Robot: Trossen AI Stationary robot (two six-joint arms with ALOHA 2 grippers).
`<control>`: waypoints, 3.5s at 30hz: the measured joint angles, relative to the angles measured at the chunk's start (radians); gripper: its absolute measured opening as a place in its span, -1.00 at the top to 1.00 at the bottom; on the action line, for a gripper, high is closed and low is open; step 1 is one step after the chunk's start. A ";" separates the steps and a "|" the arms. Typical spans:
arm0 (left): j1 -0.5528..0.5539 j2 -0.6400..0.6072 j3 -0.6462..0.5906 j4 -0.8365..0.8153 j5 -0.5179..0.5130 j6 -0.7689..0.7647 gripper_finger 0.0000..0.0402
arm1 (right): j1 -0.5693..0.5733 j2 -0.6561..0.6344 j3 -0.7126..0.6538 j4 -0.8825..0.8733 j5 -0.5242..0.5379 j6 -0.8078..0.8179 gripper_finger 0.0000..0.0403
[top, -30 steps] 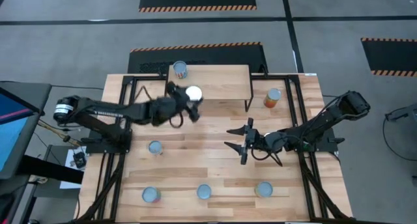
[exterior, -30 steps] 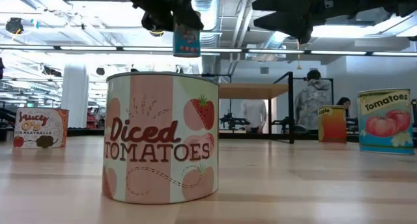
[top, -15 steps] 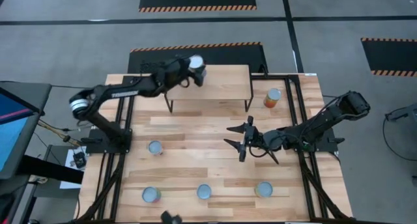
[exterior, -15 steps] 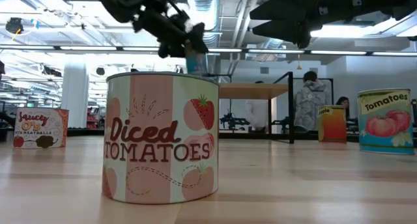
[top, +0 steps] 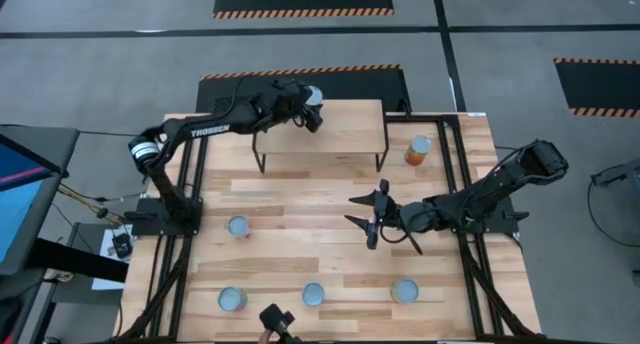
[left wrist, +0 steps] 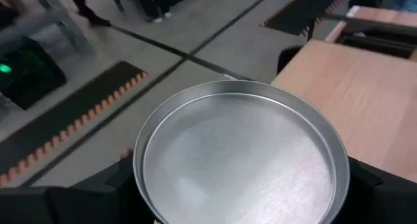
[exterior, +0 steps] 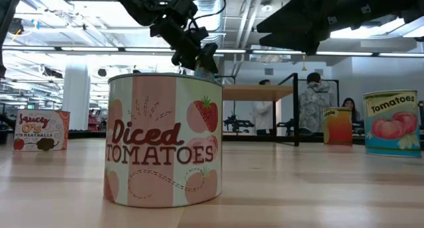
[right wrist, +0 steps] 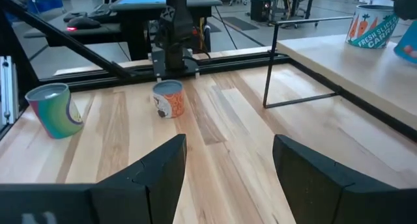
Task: Pick and place cans onto a shelf
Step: Put the canned cherries on the shelf, then put the canned pineapple on the shelf
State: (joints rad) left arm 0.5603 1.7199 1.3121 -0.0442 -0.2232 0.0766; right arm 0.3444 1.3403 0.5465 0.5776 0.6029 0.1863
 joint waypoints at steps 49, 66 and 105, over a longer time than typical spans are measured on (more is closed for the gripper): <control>-0.665 -0.675 -0.822 0.466 -0.223 -0.168 -0.87 | -0.045 -0.440 0.000 -0.715 0.319 0.410 -0.27; -0.862 -0.410 -0.892 0.635 -0.491 -0.222 -0.87 | -0.515 -0.541 0.000 -1.312 0.188 0.699 -0.27; -0.776 -0.299 -0.882 0.726 -0.384 -0.212 -0.87 | -0.977 -0.301 0.000 -1.153 -0.186 0.387 -0.97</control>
State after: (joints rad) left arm -0.2161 1.4212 0.4301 0.6815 -0.6067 -0.1356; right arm -0.6330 1.0397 0.5465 -0.5753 0.4168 0.5736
